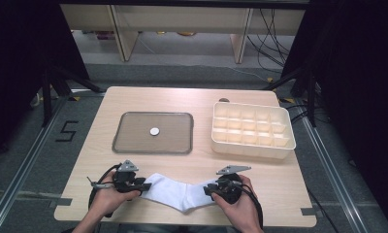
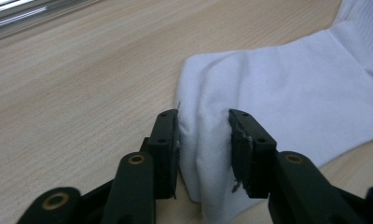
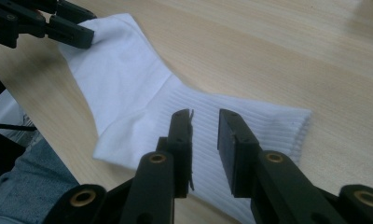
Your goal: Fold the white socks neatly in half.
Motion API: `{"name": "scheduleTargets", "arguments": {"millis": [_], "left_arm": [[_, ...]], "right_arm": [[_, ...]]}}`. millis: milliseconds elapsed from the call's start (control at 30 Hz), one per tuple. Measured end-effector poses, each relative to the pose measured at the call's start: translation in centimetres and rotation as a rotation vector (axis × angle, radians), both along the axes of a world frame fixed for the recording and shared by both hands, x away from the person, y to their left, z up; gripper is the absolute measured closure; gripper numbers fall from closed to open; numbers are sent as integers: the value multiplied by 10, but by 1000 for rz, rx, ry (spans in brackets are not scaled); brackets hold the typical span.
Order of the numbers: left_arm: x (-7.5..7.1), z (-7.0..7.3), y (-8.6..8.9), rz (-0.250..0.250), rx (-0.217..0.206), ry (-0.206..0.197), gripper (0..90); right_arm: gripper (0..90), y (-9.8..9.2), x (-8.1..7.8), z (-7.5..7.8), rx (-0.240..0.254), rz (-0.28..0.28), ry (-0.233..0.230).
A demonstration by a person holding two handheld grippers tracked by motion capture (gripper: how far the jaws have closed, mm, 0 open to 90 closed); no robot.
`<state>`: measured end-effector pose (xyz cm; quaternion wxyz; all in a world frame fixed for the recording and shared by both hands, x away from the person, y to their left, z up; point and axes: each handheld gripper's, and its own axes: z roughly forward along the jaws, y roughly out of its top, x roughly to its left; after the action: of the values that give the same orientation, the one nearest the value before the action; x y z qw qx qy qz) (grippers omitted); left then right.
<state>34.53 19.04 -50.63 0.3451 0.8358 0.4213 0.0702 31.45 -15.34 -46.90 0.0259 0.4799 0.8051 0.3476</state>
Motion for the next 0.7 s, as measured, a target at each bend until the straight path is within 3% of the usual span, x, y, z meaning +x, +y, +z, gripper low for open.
{"name": "scheduleTargets", "arguments": {"millis": [67,100,133,433,533,600,700], "left_arm": [[0,-2,0,5,-18,-12,679],[0,-2,0,5,-18,-12,694],[-2,-5,0,19,-36,-37,717],[-6,-7,1,61,-100,-23,801],[-7,-4,1,58,-122,-9,803],[-8,-1,1,51,-134,-7,804],[-9,5,1,43,-140,-4,804]], "right_arm": [[733,2,-2,0,11,12,12],[728,3,-1,-3,19,9,-6],[728,4,-2,-2,3,18,13],[772,18,-1,-9,-16,57,4],[818,28,1,-8,-26,87,8],[861,34,4,-6,-24,123,-18],[900,43,7,-2,-34,126,-2]]}}
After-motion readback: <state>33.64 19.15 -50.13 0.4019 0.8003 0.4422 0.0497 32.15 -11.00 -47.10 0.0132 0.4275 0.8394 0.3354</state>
